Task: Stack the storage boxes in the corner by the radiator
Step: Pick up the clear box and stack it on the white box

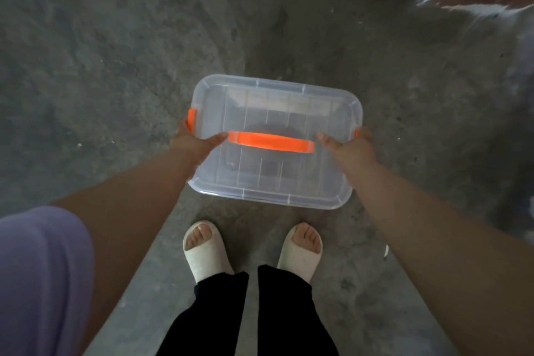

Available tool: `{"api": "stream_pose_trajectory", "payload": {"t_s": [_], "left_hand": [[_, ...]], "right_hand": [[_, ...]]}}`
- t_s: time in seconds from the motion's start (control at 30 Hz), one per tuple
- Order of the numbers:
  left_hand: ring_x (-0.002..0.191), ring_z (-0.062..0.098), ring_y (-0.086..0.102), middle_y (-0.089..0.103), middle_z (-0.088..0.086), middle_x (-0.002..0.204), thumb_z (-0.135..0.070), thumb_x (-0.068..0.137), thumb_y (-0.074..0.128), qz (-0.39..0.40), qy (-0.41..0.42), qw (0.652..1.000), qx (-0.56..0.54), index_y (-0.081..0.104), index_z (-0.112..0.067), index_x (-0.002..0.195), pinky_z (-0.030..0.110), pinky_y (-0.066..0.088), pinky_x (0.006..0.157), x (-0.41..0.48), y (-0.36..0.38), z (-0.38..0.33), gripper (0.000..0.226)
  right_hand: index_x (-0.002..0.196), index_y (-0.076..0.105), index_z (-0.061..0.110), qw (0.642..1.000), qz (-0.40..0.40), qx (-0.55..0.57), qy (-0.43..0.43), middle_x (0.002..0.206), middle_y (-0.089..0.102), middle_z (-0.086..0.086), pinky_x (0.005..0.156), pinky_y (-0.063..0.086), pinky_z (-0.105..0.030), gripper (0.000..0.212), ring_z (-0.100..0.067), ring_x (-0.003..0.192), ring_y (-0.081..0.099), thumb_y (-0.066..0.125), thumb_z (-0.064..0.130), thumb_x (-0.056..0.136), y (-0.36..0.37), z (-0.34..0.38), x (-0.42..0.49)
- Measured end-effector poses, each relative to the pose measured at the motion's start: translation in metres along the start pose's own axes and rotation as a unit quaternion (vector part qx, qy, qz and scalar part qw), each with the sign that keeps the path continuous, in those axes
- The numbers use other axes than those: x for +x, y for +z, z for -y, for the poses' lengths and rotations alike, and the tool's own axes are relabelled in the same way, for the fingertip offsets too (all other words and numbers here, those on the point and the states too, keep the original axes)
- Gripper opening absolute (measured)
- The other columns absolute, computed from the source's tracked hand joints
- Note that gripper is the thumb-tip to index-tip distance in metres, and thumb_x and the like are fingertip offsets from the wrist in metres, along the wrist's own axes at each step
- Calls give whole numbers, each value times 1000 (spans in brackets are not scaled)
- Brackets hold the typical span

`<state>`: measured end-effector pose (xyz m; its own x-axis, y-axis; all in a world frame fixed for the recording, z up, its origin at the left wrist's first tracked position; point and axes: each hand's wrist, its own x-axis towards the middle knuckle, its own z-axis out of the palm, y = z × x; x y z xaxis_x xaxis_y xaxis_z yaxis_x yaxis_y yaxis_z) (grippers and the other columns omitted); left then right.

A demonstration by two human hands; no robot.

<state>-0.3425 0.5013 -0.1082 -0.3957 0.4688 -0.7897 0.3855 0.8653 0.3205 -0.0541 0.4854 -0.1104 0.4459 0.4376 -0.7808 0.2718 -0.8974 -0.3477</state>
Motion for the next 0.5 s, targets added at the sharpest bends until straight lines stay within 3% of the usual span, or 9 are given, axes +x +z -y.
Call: {"api": "stream_pose_trajectory", "payload": {"t_s": [0.3, 0.5], "left_hand": [[131, 34, 42, 40, 16, 143, -49, 63, 82, -48, 12, 998, 28, 27, -17, 146, 49, 40, 107, -73, -64, -39, 105], [131, 35, 42, 38, 17, 144, -42, 63, 84, -69, 41, 997, 22, 25, -20, 147, 48, 38, 108, -137, -138, -75, 105]], "right_hand": [[146, 30, 13, 994, -50, -73, -66, 145, 43, -17, 106, 42, -45, 93, -35, 134, 42, 80, 43, 73, -51, 60, -89], [142, 33, 13, 991, -52, -61, -103, 144, 46, -14, 106, 42, -50, 87, -36, 132, 45, 80, 38, 74, -86, 116, -173]]}}
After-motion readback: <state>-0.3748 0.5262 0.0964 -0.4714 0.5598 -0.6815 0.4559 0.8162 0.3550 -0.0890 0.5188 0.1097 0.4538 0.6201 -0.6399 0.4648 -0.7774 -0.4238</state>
